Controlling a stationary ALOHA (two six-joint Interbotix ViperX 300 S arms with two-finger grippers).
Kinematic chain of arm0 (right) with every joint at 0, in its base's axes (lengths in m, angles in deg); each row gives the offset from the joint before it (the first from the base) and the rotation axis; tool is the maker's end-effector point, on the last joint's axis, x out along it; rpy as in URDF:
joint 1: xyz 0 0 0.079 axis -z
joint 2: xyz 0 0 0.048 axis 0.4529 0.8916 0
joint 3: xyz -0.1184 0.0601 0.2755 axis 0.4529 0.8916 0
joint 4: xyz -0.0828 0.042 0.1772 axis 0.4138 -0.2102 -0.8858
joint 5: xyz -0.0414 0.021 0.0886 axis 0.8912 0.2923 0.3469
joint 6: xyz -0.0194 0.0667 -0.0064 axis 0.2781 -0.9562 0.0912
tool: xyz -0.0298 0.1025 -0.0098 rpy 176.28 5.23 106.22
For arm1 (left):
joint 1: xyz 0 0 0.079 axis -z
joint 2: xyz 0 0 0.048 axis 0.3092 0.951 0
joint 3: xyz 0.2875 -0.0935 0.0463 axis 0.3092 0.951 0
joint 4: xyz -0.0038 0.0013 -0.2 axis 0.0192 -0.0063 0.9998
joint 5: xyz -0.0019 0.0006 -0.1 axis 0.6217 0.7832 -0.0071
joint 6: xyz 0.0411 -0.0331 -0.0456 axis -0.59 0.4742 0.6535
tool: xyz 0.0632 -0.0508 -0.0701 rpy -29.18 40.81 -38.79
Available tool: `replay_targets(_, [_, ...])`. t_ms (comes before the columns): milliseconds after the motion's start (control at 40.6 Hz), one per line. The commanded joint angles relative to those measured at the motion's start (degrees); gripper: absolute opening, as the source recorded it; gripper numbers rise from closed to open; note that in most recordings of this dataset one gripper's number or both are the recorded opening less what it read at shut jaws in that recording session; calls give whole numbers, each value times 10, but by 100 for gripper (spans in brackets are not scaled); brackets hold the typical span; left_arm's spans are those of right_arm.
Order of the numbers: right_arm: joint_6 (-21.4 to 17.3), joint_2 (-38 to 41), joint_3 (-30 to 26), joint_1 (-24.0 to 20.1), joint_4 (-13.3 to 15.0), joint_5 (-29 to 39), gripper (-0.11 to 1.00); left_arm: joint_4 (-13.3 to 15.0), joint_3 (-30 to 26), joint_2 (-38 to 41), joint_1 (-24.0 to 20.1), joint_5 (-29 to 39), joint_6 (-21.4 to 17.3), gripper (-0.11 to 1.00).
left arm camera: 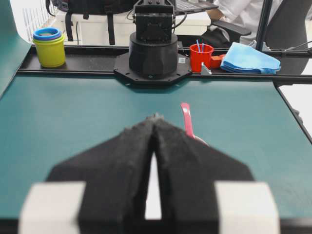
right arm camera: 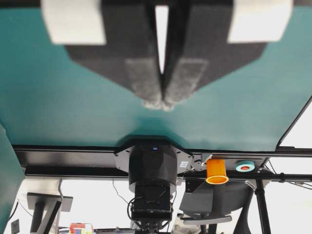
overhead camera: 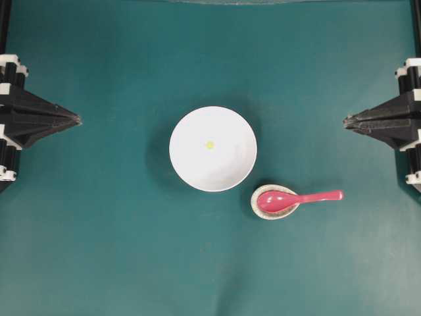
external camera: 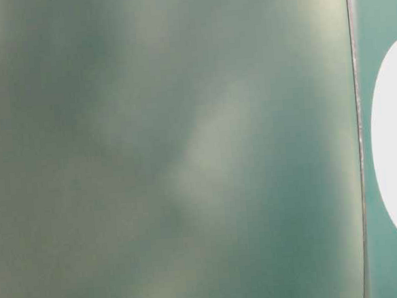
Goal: Scoop the yellow hexagonal prism block from the bowl with a spoon using the right arm.
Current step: 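Move the right gripper over the pink spoon handle in the spoon rest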
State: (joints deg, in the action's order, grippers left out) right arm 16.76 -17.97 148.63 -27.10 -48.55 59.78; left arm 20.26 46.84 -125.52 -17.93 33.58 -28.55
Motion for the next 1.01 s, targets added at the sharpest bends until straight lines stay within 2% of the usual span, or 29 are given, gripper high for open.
replay_targets(0, [-1,1,-17,-2,0,-4,0,-3,-18,5,2,9,6,-1])
replay_targets(271, [-3,4,-17,-3,0,0,3,-3,-20,6,2,28,7,0])
replay_targets(345, [-4,4,-17,-2,-1,2,10,-3,-20,6,2,28,7,0])
replay_targets(517, [-5,5,-17,-2,-2,15,43,-3,-20,7,3,28,6,0])
replay_targets(616, [-5,5,-17,-3,-2,24,54,-3,-20,7,3,28,6,0])
replay_targets(813, [-5,14,-13,-2,-2,31,55,-3,-21,7,2,28,6,0])
replay_targets(985, [-7,54,-4,-2,-5,27,55,-3,-21,7,3,25,6,0])
